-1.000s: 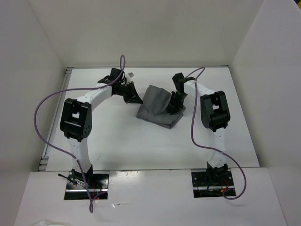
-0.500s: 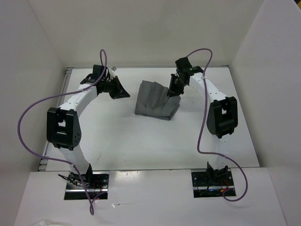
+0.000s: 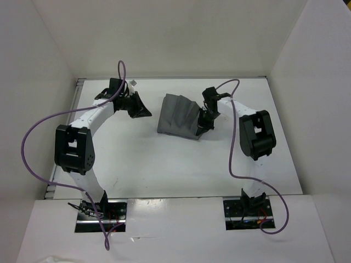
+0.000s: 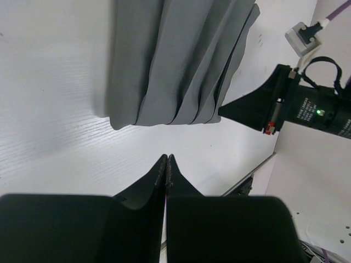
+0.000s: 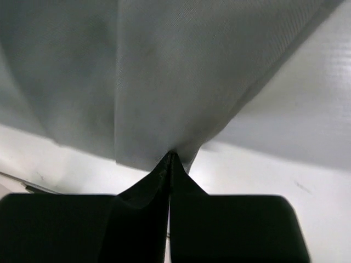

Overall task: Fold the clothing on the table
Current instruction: Fold the skirt

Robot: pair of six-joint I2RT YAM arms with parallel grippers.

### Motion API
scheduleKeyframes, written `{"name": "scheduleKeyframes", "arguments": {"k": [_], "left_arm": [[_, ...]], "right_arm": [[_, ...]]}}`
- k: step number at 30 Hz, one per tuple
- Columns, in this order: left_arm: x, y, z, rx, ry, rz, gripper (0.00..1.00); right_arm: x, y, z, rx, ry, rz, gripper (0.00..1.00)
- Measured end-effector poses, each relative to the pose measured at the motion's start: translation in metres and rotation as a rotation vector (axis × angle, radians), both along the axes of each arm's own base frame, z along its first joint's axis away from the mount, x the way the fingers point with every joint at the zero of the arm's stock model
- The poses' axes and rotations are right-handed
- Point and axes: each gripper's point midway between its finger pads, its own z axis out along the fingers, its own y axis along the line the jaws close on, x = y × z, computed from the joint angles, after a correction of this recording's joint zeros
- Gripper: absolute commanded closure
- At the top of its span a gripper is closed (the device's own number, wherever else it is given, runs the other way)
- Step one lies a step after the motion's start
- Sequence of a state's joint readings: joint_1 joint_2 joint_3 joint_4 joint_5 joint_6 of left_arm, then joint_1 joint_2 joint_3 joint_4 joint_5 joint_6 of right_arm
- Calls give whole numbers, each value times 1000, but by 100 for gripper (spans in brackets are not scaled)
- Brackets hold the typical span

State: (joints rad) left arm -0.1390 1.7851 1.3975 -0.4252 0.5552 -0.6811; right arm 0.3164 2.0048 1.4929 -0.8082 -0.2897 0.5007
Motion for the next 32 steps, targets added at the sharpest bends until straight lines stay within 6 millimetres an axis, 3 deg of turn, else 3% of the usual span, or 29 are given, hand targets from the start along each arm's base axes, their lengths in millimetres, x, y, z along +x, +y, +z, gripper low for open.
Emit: {"name": "scheduleKeyframes", "arguments": {"k": [3,6,7,8,10,11,12,17,19,21,23,25,27,32], "left_arm": [[-2,0,-5,2,13,0,97],[-3,1,-12,6,30,-1,85],[-4,1,-14,7,35,-1,78],[-5,1,-15,8,40,-2,68],[-5,3,-16,13,35,-7,45],[-6,5,-16,16,30,-6,38],[-8,8,-17,18,31,4,33],[-34,24,-24,43,27,42,27],[-46,26,-32,42,30,45,25],[-61,28,-43,43,56,46,25],[-69,28,-51,46,78,46,25],[-73,28,-56,45,89,48,25],[-74,28,-57,38,93,58,25],[-70,28,-49,28,56,63,25]], "right_arm": [[1,0,-19,-9,24,0,100],[-1,-2,-32,-27,51,-6,100],[0,-3,-31,-34,46,-8,98],[1,-4,-27,-43,31,-8,84],[3,-5,-13,-54,0,-20,75],[5,-7,-1,-58,-29,-27,60],[9,-8,18,-58,-79,-42,53],[17,-21,132,50,-387,-170,48],[11,-37,154,90,-476,-254,48],[0,-56,143,81,-473,-337,47],[-13,-72,112,39,-417,-401,45],[-32,-80,66,-22,-299,-438,45],[-51,-85,39,-63,-210,-462,44],[-52,-89,37,-76,-207,-500,44]]}}
